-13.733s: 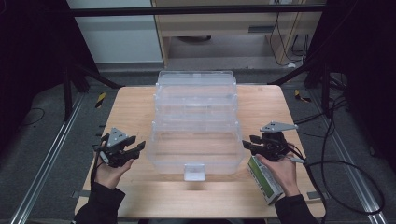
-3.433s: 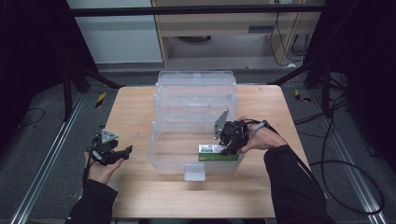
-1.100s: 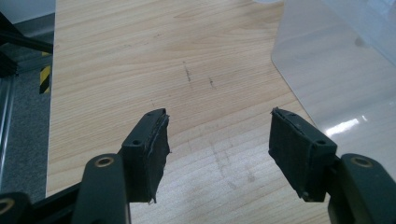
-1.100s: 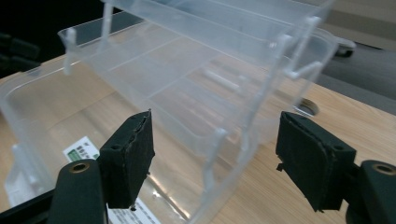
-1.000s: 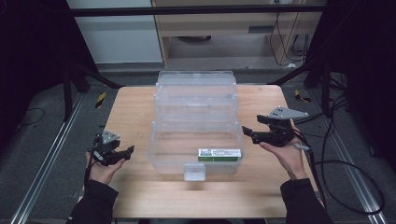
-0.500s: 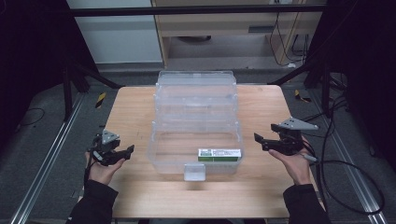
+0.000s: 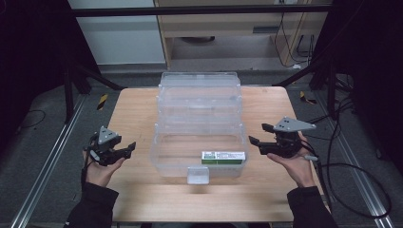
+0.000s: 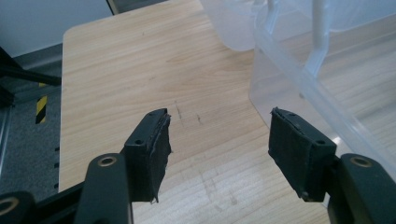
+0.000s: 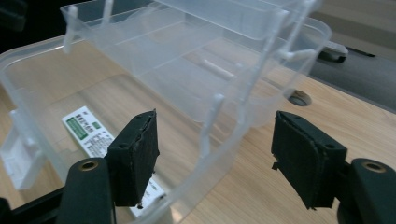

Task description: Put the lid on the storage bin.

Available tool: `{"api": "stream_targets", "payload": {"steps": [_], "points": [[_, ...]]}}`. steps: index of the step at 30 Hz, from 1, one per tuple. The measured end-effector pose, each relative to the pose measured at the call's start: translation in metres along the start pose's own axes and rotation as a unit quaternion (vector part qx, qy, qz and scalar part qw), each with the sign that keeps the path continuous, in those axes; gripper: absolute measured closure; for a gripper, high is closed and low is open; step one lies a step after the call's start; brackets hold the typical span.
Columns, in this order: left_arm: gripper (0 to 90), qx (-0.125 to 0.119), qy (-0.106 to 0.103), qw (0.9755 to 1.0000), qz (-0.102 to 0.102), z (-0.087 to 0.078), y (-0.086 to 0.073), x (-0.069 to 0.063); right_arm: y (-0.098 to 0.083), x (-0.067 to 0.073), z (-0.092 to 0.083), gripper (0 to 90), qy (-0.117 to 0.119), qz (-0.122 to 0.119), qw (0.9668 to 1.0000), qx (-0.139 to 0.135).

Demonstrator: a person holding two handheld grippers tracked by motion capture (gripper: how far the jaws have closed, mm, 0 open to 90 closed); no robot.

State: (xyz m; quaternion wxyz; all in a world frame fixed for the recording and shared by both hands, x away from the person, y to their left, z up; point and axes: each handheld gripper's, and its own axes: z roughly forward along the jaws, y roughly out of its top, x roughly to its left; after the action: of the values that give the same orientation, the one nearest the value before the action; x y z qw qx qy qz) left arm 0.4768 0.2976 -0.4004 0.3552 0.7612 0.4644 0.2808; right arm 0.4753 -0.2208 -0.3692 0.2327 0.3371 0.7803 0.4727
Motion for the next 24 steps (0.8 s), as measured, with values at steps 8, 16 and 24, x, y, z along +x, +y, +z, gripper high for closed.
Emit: {"api": "stream_targets", "payload": {"steps": [8, 16, 24], "points": [[38.7, -0.014, -0.006, 0.9998, 0.016, -0.007, 0.014, 0.002, 0.016, 0.016, 0.013, 39.3, 0.043, -0.044, 0.9975, 0.034], [39.4, -0.019, -0.024, 0.9986, 0.043, -0.005, 0.029, -0.007, 0.027, 0.036, 0.025, 46.6, 0.100, -0.089, 0.9884, 0.072], [39.7, -0.015, -0.035, 0.9975, 0.059, 0.000, 0.042, -0.011, 0.036, 0.058, 0.043, 50.9, 0.158, -0.136, 0.9703, 0.122]]}}
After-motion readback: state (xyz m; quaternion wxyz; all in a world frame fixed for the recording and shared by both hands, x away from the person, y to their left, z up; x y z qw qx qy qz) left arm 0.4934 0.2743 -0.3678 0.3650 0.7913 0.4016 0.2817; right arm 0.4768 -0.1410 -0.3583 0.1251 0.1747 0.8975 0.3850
